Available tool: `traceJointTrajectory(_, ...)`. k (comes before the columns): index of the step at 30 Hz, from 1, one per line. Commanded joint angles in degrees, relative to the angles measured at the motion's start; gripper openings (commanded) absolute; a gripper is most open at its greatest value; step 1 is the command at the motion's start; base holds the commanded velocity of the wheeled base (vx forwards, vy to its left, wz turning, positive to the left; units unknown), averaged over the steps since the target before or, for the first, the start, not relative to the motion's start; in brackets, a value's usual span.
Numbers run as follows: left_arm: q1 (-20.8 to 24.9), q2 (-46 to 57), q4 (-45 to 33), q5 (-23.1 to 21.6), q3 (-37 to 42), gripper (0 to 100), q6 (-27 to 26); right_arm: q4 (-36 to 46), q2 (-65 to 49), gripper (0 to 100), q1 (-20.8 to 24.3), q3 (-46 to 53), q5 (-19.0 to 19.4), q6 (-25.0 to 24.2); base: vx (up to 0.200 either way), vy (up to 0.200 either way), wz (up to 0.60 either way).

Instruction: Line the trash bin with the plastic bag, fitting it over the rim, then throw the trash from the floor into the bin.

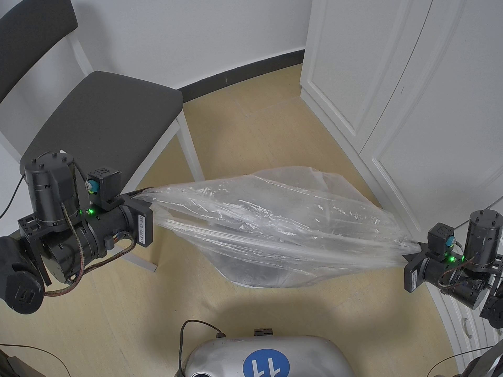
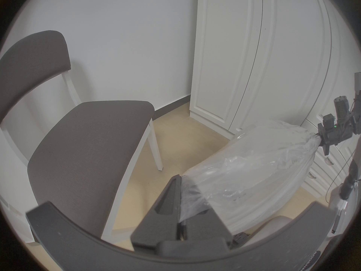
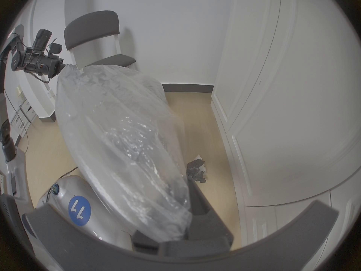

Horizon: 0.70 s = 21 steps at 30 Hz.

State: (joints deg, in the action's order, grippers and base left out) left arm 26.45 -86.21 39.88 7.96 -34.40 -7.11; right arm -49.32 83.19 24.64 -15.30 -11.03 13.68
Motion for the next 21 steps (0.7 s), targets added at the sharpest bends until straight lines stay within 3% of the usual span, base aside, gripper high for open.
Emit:
traceJointTrajectory(1,-1.1,-0.6,0.0,0.0,-0.1,0,-0.1,0.1,1.1,0,-0.3,0.3,-0.1,0.2,0.000,0.000,0.00)
traceJointTrajectory(15,-4.8,-4.4,0.2,-0.1,-1.5,0,-1.9,-0.1,1.6,0,-2.2,0.5,-0.1,1.9,0.000,0.000,0.00)
traceJointTrajectory(18,-4.0,-7.8,4.2,0.1,-2.7,0,-1.4,-0.8,2.2,0,-2.2,-0.2,0.0,1.6,0.000,0.000,0.00)
traceJointTrajectory(21,-3.3,-12.5,14.1,0.4,-2.8,0,-1.5,-1.8,2.9,0,-1.8,-0.3,0.1,1.4,0.000,0.000,0.00)
